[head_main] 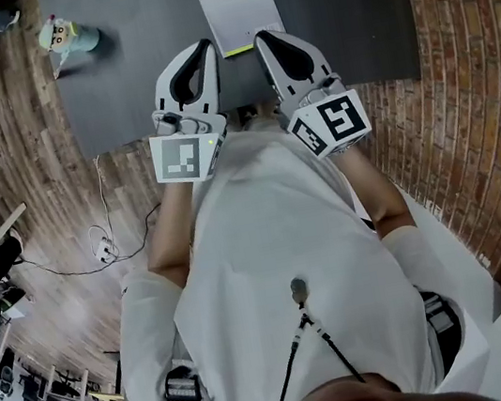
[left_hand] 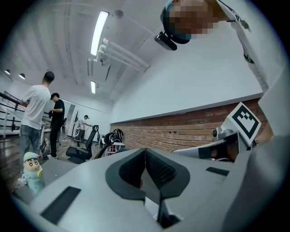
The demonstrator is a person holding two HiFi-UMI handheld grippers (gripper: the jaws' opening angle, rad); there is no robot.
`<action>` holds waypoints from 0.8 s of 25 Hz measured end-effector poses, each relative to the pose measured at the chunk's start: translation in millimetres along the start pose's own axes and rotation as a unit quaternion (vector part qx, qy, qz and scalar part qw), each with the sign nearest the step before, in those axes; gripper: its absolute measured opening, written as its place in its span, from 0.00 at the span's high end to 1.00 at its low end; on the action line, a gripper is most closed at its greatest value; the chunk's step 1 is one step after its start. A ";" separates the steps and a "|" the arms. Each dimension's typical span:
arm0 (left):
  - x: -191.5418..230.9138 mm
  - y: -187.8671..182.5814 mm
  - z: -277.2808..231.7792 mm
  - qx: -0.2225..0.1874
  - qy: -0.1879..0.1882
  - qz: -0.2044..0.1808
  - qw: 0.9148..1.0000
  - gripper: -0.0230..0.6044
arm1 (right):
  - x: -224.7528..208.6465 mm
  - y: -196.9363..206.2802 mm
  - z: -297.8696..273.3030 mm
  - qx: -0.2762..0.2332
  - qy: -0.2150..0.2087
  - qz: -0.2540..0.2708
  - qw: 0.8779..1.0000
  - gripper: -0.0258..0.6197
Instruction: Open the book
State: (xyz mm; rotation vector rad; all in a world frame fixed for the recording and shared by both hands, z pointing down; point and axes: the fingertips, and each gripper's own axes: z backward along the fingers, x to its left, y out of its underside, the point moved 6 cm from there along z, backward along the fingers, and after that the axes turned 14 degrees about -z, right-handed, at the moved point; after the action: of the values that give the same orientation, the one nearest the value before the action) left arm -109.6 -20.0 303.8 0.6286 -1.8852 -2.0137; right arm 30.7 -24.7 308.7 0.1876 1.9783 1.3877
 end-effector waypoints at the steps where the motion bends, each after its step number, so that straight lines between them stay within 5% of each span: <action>1: 3.3 3.2 -1.9 0.007 0.004 -0.002 1.000 0.93 | -1.1 1.2 -4.9 0.001 0.002 0.000 1.000 0.90; 20: 35.4 55.8 -19.0 0.036 0.012 0.045 0.998 0.93 | -38.6 78.9 -81.1 0.098 0.053 -0.024 0.994 0.90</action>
State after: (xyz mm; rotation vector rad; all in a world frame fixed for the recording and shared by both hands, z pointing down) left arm -134.0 -59.1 354.9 0.5746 -1.9434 -1.8820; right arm -11.5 -73.1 409.5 0.1578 2.1926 1.1947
